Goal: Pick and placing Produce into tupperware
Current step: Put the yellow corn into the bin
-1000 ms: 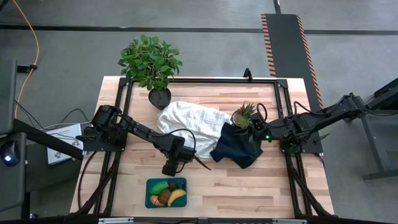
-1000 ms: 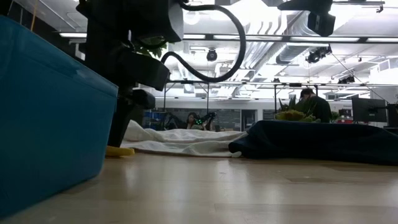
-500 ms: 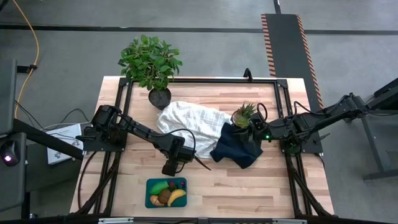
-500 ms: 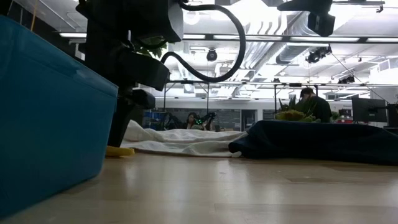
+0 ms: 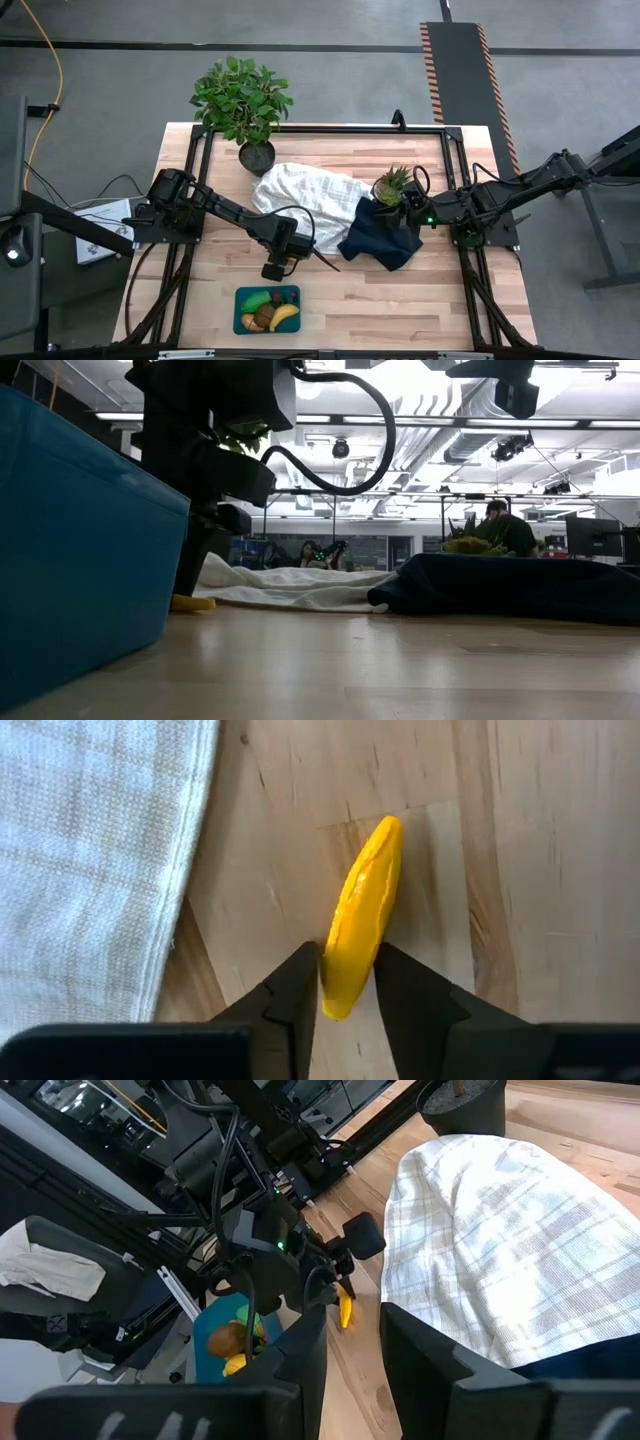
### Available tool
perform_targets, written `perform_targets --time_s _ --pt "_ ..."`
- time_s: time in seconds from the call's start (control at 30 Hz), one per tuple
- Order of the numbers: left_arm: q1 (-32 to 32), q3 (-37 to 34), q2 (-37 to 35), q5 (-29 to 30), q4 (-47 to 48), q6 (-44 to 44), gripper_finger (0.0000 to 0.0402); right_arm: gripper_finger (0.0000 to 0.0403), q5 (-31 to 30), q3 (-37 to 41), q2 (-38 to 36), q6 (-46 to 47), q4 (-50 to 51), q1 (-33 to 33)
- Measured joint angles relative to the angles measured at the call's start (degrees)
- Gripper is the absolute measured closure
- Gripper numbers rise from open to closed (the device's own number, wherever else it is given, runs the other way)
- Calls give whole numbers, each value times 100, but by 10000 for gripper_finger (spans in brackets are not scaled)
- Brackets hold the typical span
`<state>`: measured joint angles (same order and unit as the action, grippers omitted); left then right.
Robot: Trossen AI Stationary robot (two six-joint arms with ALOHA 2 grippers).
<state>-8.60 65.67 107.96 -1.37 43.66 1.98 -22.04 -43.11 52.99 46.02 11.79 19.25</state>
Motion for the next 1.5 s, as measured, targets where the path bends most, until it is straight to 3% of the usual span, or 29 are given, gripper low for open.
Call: perform_targets --time_s 0.53,0.9,1.5 --pt "-9 443 20 -96 507 -2 355 316 3 0 0 0 4 0" --pt "-7 1406 17 269 1259 -196 356 316 9 -4 0 -149 2 0" --pt "-4 2987 9 275 2547 237 355 316 261 -4 -2 -367 -4 4"
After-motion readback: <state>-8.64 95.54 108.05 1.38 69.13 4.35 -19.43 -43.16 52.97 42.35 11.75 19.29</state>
